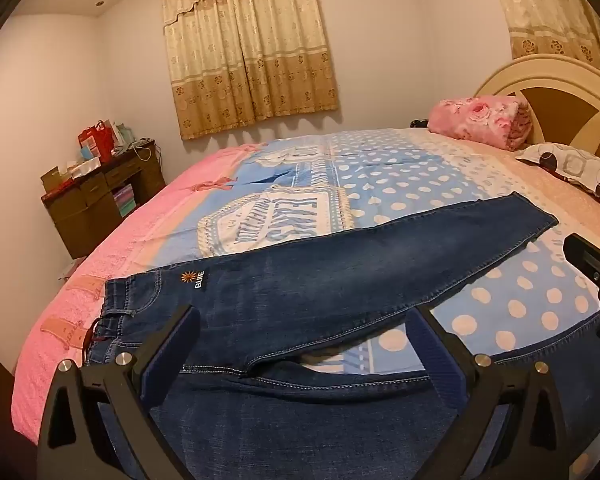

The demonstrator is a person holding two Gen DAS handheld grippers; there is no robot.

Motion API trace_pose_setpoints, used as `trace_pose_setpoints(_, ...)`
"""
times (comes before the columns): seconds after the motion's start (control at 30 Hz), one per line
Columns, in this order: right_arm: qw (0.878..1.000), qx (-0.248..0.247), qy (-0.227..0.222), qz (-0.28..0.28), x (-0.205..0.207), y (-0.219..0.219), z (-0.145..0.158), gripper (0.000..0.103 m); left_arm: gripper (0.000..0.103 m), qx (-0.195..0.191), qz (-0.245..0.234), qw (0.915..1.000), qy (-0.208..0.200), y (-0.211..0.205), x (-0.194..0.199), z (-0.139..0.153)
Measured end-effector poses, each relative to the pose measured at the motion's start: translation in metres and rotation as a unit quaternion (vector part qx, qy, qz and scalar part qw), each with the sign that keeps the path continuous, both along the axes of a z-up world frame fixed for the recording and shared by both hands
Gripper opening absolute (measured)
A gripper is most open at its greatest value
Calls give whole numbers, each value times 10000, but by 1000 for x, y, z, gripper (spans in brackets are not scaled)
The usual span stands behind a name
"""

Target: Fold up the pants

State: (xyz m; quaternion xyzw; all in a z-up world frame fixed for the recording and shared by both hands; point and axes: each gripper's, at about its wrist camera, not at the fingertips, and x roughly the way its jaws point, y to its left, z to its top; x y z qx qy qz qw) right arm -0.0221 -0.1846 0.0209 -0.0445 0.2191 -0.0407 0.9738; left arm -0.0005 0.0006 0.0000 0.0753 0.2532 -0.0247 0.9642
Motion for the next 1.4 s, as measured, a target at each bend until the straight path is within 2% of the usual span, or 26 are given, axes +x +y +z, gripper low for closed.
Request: trace_pose_setpoints(1.4, 9997, 144, 103, 163, 5, 0, -19, 103, 102, 55, 77, 9998, 184, 7, 12, -9)
